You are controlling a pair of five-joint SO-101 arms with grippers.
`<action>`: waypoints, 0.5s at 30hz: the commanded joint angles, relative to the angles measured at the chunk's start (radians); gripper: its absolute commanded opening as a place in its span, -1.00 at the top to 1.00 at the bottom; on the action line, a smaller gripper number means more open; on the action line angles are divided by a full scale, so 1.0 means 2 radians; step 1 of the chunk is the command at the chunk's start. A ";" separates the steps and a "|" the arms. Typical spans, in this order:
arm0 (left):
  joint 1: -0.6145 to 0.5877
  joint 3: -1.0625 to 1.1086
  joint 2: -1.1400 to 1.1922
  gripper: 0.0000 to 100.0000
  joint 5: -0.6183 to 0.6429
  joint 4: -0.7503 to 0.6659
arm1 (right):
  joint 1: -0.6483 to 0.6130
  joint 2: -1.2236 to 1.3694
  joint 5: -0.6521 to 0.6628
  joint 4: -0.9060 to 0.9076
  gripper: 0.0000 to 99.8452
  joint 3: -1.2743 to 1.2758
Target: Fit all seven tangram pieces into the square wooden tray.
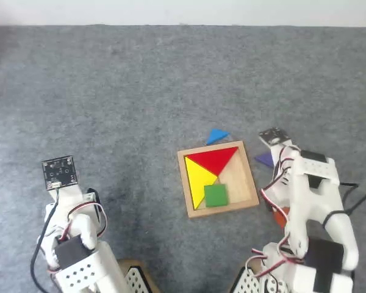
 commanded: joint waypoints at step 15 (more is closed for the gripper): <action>-0.003 -0.002 -0.009 0.67 0.004 0.002 | -0.207 0.094 -0.323 0.112 0.98 -0.259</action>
